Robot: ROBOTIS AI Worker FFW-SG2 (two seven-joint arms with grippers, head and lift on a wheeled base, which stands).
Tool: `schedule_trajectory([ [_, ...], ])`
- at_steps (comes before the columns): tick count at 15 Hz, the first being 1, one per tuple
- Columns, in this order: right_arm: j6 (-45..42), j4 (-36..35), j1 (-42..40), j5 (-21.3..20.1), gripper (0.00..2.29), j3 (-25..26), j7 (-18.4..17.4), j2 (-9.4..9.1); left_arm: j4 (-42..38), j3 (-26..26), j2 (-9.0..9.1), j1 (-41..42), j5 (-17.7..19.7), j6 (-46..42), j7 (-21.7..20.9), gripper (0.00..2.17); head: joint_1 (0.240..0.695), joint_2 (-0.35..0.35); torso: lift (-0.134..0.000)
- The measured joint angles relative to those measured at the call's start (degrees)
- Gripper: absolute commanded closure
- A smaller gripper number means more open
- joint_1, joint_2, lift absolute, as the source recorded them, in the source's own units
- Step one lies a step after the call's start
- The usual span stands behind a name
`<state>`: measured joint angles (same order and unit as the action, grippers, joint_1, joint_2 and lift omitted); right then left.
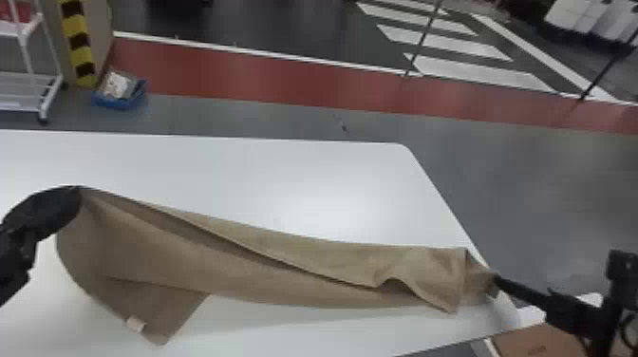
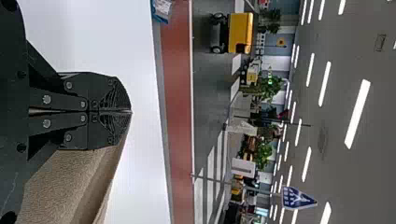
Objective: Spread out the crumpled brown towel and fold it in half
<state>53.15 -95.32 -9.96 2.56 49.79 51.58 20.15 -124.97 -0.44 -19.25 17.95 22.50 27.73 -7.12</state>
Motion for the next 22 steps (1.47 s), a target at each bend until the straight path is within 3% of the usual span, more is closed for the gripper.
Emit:
schedule_trajectory([
  [1, -0.2, 1.1, -0.01, -1.12, 0.03, -0.8, -1.5, 0.24, -0.01, -0.01, 0.0, 0.04, 0.0, 0.0, 0.0, 2.06, 0.695, -0.35, -0.12],
  [4, -1.78, 2.33, 0.1, -4.1, 0.03, -1.84, -5.7, 1.16, 0.01, -0.07, 0.08, 0.15, 0.0, 0.01, 0.0, 2.06, 0.695, -0.35, -0.12],
  [7, -7.29, 0.4, -1.3, -3.12, 0.18, 0.7, -5.27, 1.01, 0.07, -0.09, 0.19, 0.32, 0.0, 0.01, 0.0, 2.06, 0.695, -0.35, -0.12],
  [9, -12.73, -4.1, -4.28, 0.03, 0.29, 2.36, -2.99, -0.83, 0.08, -0.18, 0.37, 0.32, -0.07, 0.03, 0.0, 2.06, 0.695, -0.35, -0.12],
  [11, -15.4, -11.43, -7.44, 2.18, 0.49, 2.64, -0.8, -4.66, 0.25, -0.58, 0.58, 0.07, -0.26, 0.16, 0.0, 2.06, 0.695, -0.35, -0.12],
  [13, -17.55, -17.84, -10.68, 1.96, 0.5, 0.04, -0.02, -8.14, 0.47, -0.94, 0.68, -0.15, -0.34, 0.18, 0.0, 2.06, 0.695, -0.35, -0.12],
  [15, -23.33, -21.21, -14.19, -1.65, 0.5, -5.29, -0.15, -9.82, 0.51, -1.08, 0.7, -0.19, -0.35, 0.18, 0.0, 2.06, 0.695, -0.35, -0.12],
  [18, -38.38, -21.88, -17.62, -10.89, 0.5, -11.66, 0.37, -10.52, 0.64, -0.96, 0.51, -0.2, -0.26, 0.18, 0.0, 2.06, 0.695, -0.34, -0.12],
  [22, -48.23, -21.89, -18.22, -19.15, 0.5, -13.74, 8.35, -9.65, 0.63, -1.09, 0.5, -0.25, -0.24, 0.18, 0.0, 2.06, 0.695, -0.293, -0.12],
])
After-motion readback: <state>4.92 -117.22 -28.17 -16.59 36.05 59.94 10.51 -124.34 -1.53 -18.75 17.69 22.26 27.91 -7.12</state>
